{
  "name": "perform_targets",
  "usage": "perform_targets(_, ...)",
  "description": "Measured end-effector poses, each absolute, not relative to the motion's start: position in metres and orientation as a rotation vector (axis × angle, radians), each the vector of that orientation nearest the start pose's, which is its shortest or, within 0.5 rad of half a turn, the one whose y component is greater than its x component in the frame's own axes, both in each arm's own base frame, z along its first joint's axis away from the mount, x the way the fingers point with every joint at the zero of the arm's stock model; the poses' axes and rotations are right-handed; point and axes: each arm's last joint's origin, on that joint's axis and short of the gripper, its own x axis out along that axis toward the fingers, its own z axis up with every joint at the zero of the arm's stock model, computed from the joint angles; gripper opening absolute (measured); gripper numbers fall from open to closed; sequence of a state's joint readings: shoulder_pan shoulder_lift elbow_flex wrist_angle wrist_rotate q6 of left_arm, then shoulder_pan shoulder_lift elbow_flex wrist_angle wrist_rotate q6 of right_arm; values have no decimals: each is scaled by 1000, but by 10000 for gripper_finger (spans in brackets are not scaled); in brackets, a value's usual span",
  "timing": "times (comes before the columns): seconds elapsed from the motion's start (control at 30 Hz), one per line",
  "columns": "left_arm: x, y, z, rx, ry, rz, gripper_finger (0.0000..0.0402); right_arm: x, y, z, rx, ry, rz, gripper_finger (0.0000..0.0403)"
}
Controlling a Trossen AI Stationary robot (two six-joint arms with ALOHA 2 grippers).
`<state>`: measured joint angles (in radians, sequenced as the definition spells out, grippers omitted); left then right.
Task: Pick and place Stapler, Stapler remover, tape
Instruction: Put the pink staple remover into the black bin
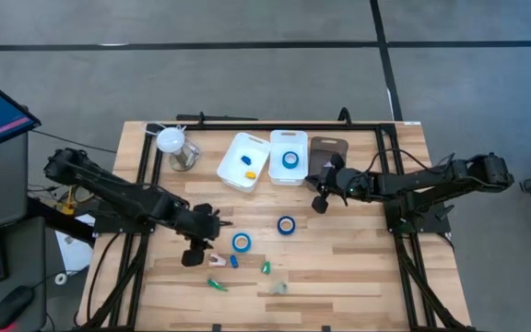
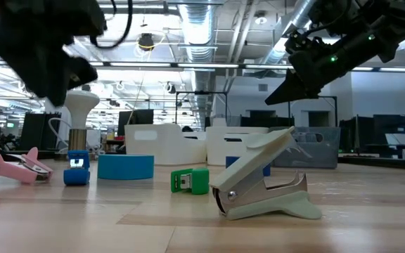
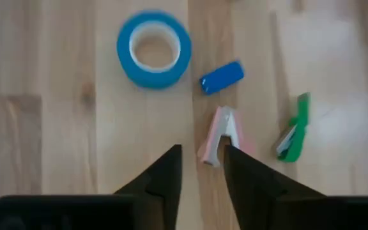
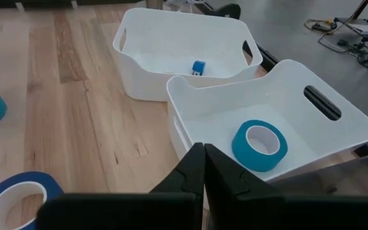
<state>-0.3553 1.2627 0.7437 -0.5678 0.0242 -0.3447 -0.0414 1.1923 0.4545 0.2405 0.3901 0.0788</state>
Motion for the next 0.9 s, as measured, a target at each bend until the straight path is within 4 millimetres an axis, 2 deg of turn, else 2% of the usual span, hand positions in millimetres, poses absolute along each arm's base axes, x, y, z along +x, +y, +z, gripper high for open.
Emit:
perform_targets(0.17, 221, -84, 179, -130, 1231, -167, 159, 226, -20, 183, -11, 477, -442, 0)
perform_targets(0.33, 225, -86, 167, -122, 1279, -157, 191, 226, -20, 183, -11, 477, -442, 0)
perform_targets(0.63, 228, -87, 168, -142, 1237, -162, 215, 227, -20, 183, -11, 477, -442, 0)
perform_targets(0.9, 231, -88, 169, -167, 1213, -156, 211, 227, -20, 183, -11, 477, -441, 0)
